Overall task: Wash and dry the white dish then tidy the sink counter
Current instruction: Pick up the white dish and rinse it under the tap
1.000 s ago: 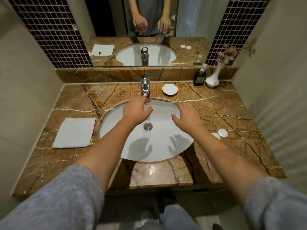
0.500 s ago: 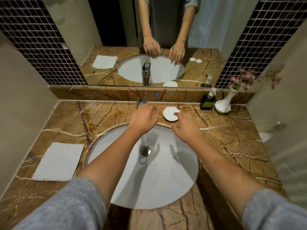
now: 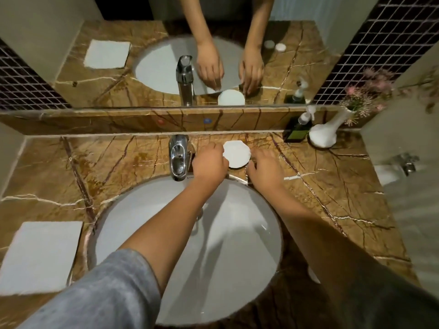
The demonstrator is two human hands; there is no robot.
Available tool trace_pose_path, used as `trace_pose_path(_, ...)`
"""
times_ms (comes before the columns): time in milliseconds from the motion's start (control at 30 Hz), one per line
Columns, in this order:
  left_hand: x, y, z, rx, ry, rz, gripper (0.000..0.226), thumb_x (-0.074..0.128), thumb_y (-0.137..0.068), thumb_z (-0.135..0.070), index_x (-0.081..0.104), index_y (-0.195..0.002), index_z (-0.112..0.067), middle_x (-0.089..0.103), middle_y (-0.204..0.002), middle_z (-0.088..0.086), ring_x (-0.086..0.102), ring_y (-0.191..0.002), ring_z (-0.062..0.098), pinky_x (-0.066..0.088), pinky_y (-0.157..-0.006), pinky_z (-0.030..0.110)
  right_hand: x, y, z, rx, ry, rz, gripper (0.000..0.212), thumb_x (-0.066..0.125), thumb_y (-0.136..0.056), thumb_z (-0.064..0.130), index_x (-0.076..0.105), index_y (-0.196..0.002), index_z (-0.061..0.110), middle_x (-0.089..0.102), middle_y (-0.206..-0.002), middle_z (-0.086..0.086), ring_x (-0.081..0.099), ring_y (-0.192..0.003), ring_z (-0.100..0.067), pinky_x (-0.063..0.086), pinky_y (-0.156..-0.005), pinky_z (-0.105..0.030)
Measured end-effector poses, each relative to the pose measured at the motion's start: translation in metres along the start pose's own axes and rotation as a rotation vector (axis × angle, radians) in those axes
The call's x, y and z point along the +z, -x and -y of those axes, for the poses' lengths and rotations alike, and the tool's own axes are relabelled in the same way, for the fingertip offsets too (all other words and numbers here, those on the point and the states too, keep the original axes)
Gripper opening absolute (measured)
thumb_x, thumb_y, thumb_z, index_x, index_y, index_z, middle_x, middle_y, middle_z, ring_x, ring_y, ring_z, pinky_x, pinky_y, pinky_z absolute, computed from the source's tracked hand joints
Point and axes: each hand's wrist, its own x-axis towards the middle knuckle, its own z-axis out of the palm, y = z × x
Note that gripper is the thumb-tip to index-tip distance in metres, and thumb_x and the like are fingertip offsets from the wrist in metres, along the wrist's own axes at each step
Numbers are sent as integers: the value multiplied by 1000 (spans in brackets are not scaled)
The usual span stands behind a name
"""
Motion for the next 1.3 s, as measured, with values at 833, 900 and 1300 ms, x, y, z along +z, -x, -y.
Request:
trace_pose_path(833,36,6,11,-553,718,12,15,60,-91,-17,69,-95,-5,71,-67,13,64,-47,21,59,-68,33,35,-6,-4,388,-547,-2,12,55,-92,12,59,-81,9,62,-70,-9,60,-62,-26,48,-57,-31)
trace_pose_path(900,33,18,11,-553,724,21,15,59,-92,-16,68,-98,-5,71,-70,14,61,-45,18,60,-67,35,33,4,-2,384,-541,8,11,56,-92,10,58,-81,9,60,-70,-6,60,-64,-27,49,-58,-32)
trace_pose_path(1300,25,89,37,-566,624,102,15,62,-90,-24,68,-95,-12,70,-65,3,69,-60,16,56,-69,30,32,64,7,338,-522,202,23,61,-84,4,49,-68,15,59,-65,-10,62,-65,-29,51,-67,-37)
